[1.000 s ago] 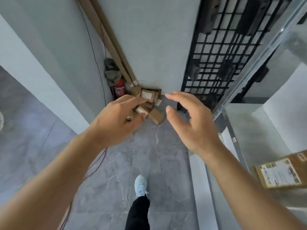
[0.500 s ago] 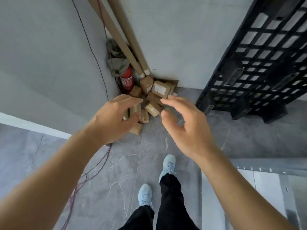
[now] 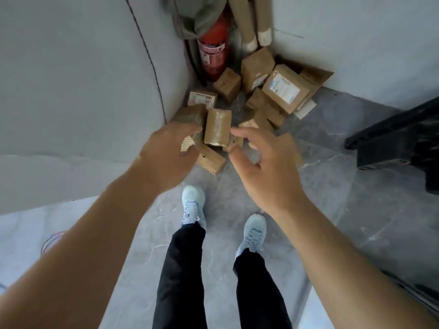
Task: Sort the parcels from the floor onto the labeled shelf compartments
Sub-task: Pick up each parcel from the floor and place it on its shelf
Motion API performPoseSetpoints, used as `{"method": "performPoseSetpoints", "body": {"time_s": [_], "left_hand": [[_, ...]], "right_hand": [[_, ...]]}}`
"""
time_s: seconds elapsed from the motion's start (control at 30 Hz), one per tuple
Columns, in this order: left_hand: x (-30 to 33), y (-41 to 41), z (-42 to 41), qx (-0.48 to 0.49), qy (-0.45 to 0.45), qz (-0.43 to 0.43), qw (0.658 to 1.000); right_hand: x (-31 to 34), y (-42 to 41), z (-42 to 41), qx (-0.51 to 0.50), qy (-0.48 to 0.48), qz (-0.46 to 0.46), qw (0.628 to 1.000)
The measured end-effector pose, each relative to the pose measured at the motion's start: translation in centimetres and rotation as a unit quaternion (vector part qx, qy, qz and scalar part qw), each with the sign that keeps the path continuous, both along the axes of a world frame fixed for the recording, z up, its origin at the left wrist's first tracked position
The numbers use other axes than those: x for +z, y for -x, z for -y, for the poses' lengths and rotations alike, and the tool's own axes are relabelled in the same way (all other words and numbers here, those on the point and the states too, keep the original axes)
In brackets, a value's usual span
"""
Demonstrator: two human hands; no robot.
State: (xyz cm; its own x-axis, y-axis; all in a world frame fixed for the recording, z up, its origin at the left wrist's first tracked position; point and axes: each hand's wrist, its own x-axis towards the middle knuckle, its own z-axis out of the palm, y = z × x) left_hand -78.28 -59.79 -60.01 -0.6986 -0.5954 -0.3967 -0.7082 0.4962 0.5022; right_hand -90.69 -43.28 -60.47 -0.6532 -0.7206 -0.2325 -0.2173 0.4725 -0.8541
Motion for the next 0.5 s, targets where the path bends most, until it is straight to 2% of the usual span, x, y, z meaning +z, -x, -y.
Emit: {"method": "performPoseSetpoints", "body": {"time_s": [0.27,0.5], "left_hand": [[-20.4,0.4,8.9,-0.011,-0.003,0.073,0.997],[-32.3,0.6,13.7,-0.041,0.001,0.099,0.994]], "right_hand": [[-21.7,-1.9,9.6,0.007,-0.086,0.073,0.994],[-34.9,-4.0,14.5,-0.043,-0.14,0.133,0.98]]}}
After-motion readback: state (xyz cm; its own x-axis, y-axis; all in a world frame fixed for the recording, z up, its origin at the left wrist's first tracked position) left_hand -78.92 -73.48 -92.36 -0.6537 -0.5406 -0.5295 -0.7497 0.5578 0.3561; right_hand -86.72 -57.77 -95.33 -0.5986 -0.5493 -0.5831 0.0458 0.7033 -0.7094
